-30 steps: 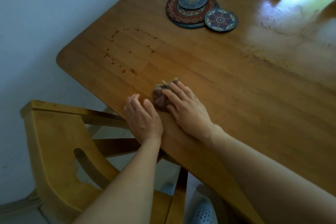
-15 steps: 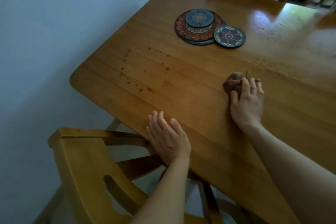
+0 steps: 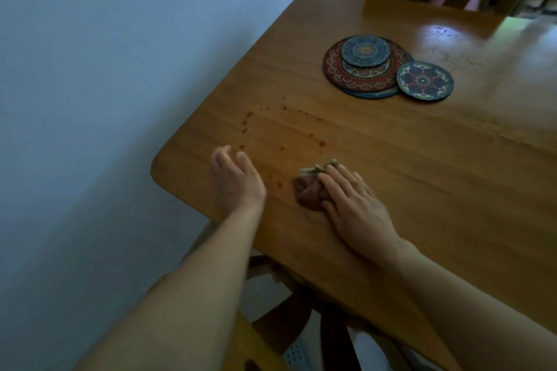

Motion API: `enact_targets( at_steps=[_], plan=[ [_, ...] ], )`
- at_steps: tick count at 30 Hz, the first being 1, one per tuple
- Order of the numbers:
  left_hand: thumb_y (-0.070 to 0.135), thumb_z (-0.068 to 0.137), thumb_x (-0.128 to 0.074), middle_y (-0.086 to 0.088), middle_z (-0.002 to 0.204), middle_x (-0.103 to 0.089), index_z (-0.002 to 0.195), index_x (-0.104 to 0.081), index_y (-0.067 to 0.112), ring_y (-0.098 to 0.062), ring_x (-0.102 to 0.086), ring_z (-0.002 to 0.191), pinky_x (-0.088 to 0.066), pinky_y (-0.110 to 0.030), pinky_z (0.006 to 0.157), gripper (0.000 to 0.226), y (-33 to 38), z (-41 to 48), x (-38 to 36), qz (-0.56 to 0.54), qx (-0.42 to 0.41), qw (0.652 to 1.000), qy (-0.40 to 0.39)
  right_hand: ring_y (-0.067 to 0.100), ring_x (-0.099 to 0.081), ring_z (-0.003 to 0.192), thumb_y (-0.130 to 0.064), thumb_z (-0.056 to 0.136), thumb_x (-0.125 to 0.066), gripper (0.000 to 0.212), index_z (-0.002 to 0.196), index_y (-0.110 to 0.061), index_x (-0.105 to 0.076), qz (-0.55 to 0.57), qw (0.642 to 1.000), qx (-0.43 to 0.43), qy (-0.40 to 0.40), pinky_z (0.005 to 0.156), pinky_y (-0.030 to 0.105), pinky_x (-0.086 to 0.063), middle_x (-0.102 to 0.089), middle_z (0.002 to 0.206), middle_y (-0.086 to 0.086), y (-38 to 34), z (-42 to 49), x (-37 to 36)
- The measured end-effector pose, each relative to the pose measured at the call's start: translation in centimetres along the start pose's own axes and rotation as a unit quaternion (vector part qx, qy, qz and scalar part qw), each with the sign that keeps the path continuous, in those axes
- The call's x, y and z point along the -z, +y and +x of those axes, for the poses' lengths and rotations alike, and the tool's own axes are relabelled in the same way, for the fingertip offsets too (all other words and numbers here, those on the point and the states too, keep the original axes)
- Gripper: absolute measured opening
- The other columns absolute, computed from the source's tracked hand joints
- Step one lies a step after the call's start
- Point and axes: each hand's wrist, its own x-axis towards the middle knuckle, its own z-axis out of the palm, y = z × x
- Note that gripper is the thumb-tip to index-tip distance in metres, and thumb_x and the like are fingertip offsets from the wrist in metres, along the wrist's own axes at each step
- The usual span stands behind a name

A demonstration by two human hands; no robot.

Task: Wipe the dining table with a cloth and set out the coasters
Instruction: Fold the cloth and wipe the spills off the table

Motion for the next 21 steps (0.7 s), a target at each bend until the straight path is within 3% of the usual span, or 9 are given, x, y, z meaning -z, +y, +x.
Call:
enact_targets(
  at_steps=[2,5,11,13,21],
  plan=[
    [0.038,0.103,-0.025,-0.006,0.156,-0.029,0.144,-0.039,0.014,-0.024,-0.027,0.144,-0.021,-0.046,0.119,0.049,-2.7,3.1,0.8,0.062,-0.008,0.998,-0.031,0.018,-0.014,0.15,-0.033,0.101,-0.04,0.053,0.151,-0.019,-0.031,0.006,0.998,-0.064,0.023,0.122,0.036,-0.008,-0.026,0.16,0.005,2.0,0.1,0.8],
    [0.04,0.104,-0.022,-0.004,0.163,-0.017,0.151,-0.029,0.014,-0.02,-0.007,0.151,-0.003,-0.041,0.123,0.054,-5.3,4.2,0.8,0.182,-0.02,0.981,-0.07,0.022,-0.016,0.149,-0.027,0.101,-0.04,0.052,0.151,-0.013,-0.029,0.019,0.975,-0.207,0.081,0.122,0.042,-0.012,-0.027,0.159,0.01,4.7,1.4,1.7],
    [0.044,0.101,-0.019,-0.002,0.162,-0.022,0.151,-0.032,0.016,-0.017,-0.009,0.151,-0.003,-0.04,0.123,0.059,-6.3,3.8,0.2,0.21,-0.052,0.976,-0.025,0.029,-0.012,0.149,-0.026,0.102,-0.037,0.054,0.151,-0.006,-0.023,0.033,0.896,-0.408,0.173,0.122,0.042,-0.005,-0.021,0.16,0.016,4.7,6.5,1.2],
    [0.046,0.097,-0.016,-0.002,0.161,-0.024,0.15,-0.034,0.016,-0.017,-0.011,0.15,-0.004,-0.04,0.122,0.063,-6.2,3.8,0.2,0.207,-0.055,0.977,-0.02,0.03,-0.01,0.15,-0.026,0.102,-0.036,0.055,0.151,-0.005,-0.022,0.031,0.895,-0.407,0.178,0.122,0.042,-0.005,-0.02,0.16,0.017,3.7,8.5,0.7],
    [0.05,0.095,-0.014,0.0,0.162,-0.022,0.151,-0.032,0.018,-0.015,-0.008,0.151,-0.002,-0.039,0.122,0.067,-5.9,3.5,0.3,0.207,-0.051,0.977,-0.028,0.023,-0.013,0.15,-0.03,0.102,-0.04,0.053,0.151,-0.012,-0.03,0.033,0.971,-0.213,0.106,0.123,0.038,-0.007,-0.026,0.159,0.008,0.0,13.7,-0.3]
  ],
)
